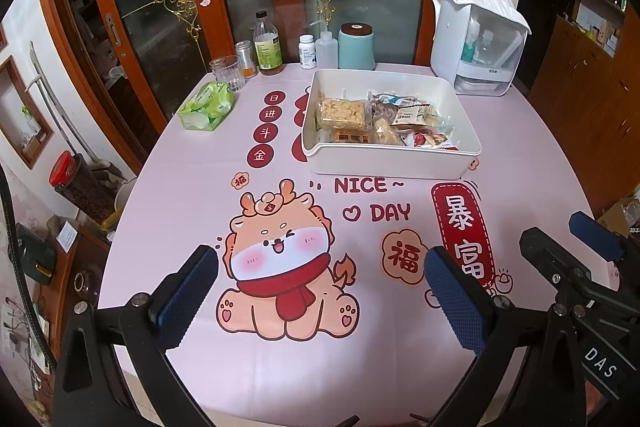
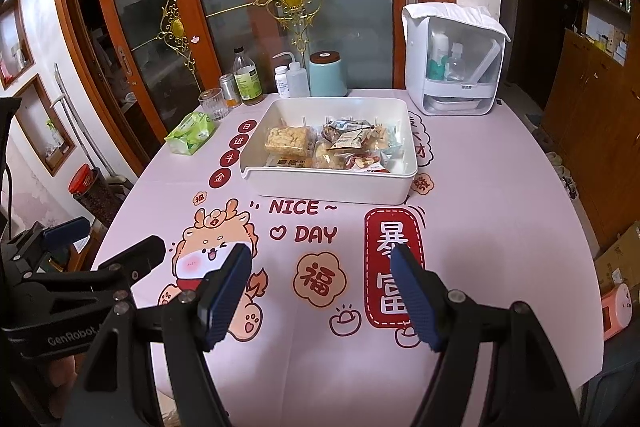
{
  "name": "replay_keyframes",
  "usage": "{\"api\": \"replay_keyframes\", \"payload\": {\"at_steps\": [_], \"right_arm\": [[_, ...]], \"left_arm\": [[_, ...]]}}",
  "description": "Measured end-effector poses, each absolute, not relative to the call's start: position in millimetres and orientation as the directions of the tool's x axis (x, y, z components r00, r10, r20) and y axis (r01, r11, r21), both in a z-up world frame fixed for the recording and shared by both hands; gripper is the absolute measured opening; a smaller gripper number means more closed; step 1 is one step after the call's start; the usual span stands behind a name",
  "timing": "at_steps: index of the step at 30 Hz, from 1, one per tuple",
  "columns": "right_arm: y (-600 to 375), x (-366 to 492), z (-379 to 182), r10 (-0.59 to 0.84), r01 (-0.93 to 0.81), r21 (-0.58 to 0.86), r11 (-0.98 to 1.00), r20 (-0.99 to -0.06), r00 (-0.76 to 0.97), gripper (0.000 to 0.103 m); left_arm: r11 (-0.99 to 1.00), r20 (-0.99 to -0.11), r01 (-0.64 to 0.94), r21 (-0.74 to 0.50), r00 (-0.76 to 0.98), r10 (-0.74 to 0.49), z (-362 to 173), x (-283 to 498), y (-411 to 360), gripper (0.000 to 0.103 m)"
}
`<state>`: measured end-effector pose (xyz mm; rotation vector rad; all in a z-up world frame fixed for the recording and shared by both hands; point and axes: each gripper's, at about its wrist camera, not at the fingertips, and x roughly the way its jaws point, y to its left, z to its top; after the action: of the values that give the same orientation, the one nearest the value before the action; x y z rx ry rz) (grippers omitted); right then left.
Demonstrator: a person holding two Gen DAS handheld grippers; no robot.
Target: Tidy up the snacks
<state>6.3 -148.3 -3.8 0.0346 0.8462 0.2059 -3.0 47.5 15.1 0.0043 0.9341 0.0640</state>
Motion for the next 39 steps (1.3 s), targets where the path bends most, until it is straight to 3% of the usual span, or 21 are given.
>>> {"api": "replay_keyframes", "payload": {"at_steps": [39], "right_arm": [[-153.3,-2.2,-1.9,0.172,-0.152,0.097,0.984,-0.750,0.639,0.073]], "left_arm": [[0.999,-0.820,-0.028,0.028,0.571,0.039,13.3,-10.7,51.2,0.102]]}}
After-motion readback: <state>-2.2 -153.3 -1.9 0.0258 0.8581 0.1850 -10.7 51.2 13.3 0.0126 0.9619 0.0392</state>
